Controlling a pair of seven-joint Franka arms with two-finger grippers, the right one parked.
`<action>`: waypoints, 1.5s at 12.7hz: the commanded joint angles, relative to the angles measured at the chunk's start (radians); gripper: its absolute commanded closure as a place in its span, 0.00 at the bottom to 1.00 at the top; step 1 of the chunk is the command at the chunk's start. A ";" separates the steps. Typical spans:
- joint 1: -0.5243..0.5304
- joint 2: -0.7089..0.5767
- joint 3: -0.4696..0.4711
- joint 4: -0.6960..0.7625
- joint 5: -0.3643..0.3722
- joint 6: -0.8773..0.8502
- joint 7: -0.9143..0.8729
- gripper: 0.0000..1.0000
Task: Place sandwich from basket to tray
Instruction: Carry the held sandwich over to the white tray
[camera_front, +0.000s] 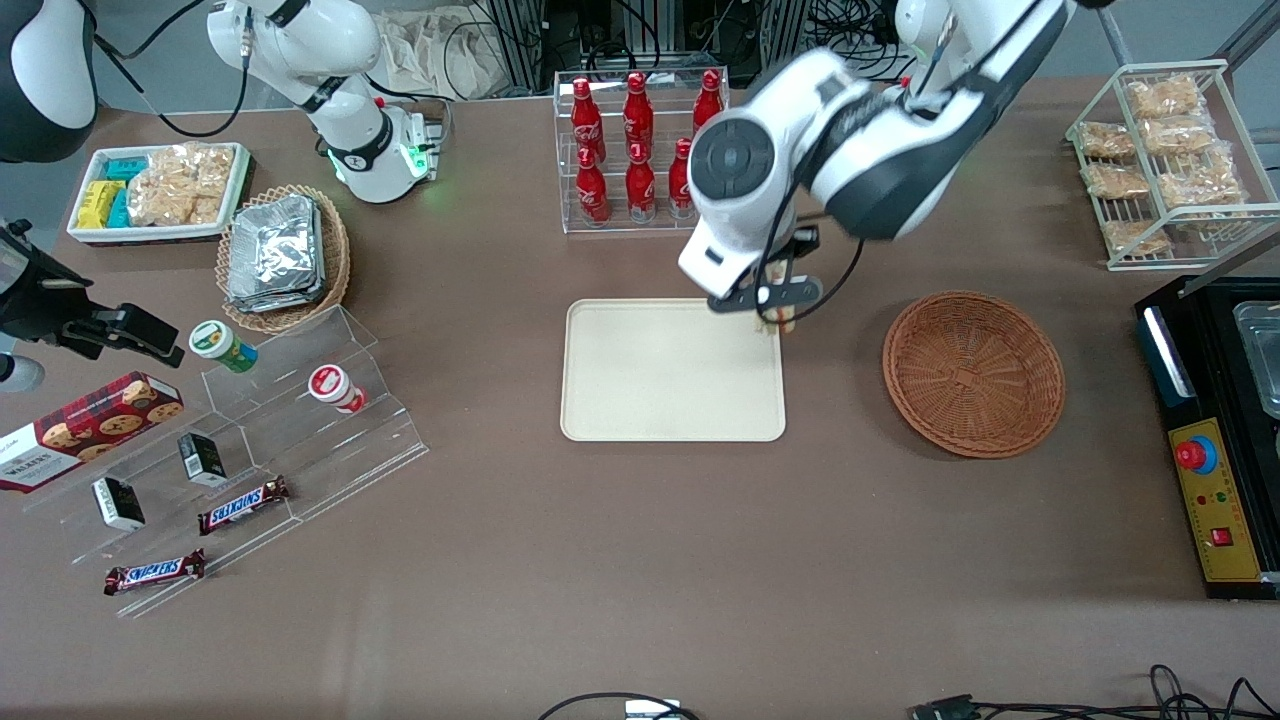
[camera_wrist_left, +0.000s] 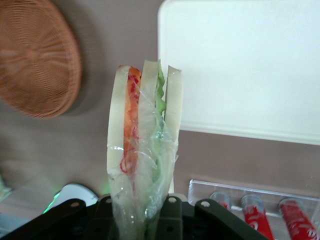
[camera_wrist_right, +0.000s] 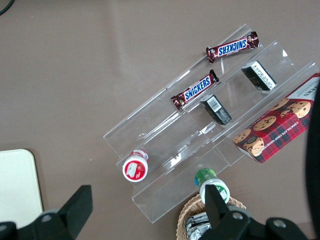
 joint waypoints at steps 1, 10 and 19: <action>0.020 0.030 -0.010 -0.106 0.025 0.165 -0.011 1.00; 0.023 0.091 0.127 -0.418 0.185 0.669 -0.017 1.00; 0.023 0.137 0.153 -0.412 0.173 0.724 -0.034 0.46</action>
